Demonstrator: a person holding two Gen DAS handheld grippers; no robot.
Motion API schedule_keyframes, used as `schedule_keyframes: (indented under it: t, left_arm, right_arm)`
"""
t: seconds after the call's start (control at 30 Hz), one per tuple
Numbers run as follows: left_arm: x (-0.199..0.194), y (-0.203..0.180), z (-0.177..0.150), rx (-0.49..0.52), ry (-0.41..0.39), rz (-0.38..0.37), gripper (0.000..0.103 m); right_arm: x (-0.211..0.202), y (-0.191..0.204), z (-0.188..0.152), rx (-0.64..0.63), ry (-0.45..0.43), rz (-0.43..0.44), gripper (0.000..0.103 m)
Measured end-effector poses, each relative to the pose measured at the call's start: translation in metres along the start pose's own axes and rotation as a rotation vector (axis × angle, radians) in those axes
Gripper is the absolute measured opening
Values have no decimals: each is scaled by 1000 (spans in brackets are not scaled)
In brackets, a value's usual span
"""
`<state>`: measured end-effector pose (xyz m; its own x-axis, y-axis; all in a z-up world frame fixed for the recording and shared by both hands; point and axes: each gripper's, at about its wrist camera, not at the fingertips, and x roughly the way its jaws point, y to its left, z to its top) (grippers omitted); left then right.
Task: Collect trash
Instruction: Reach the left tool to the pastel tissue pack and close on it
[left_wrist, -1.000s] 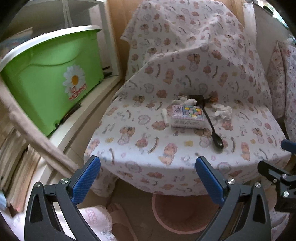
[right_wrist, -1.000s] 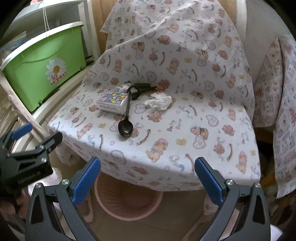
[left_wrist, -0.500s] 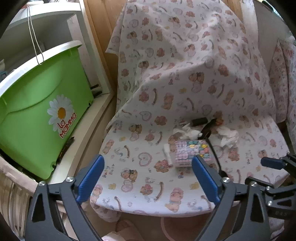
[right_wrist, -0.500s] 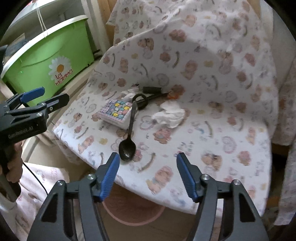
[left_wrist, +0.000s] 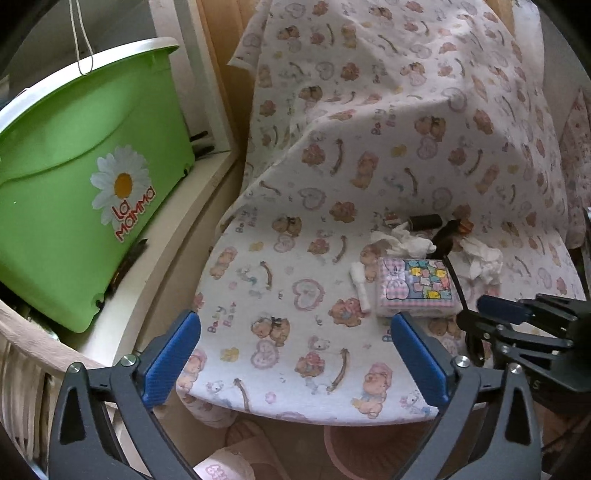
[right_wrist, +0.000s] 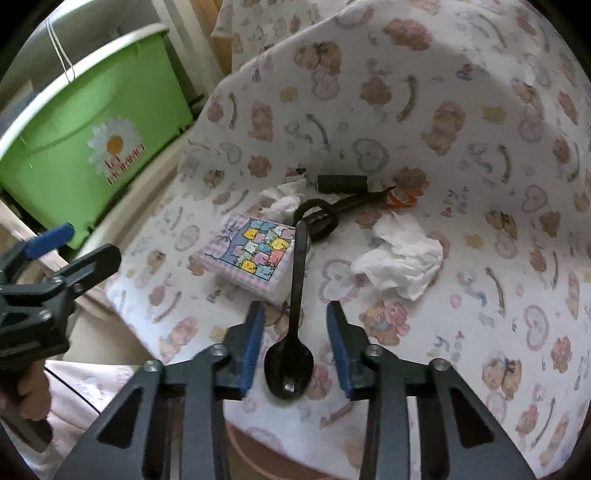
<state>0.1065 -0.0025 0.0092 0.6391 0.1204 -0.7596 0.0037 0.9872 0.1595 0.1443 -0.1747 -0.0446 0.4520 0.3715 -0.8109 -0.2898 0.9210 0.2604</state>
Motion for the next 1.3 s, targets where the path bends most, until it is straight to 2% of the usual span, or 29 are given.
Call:
schedule_keyframes:
  t: [0.17, 0.3, 0.47, 0.6, 0.8, 1.0, 1.07, 1.13, 1.17, 1.3]
  left_arm:
    - [13, -10, -2, 4, 22, 25, 102]
    - [16, -14, -3, -4, 36, -24, 102]
    - [18, -25, 0, 14, 31, -44, 102]
    - [35, -42, 11, 17, 82, -114, 102]
    - [53, -71, 8, 79, 112, -127, 102]
    - [59, -89, 10, 119, 101, -119, 102]
    - [63, -88, 10, 108, 107, -130, 98]
    - [67, -86, 10, 101, 119, -138, 78]
    - [68, -84, 9, 94, 128, -154, 72]
    - [59, -72, 9, 31, 121, -192, 71]
  right_arm:
    - [8, 2, 3, 25, 4, 21, 9]
    - [10, 0, 3, 39, 17, 21, 7]
    - [-2, -7, -1, 59, 32, 15, 7]
    - [-8, -15, -12, 56, 77, -6, 7]
    - [-13, -26, -24, 59, 146, 13, 7]
    - [-18, -31, -28, 57, 155, 20, 7]
    - [-21, -33, -29, 62, 152, 22, 7]
    - [-25, -33, -31, 60, 145, 22, 7]
    - [-29, -35, -33, 56, 143, 20, 7]
    - [-35, -34, -35, 49, 135, 14, 7]
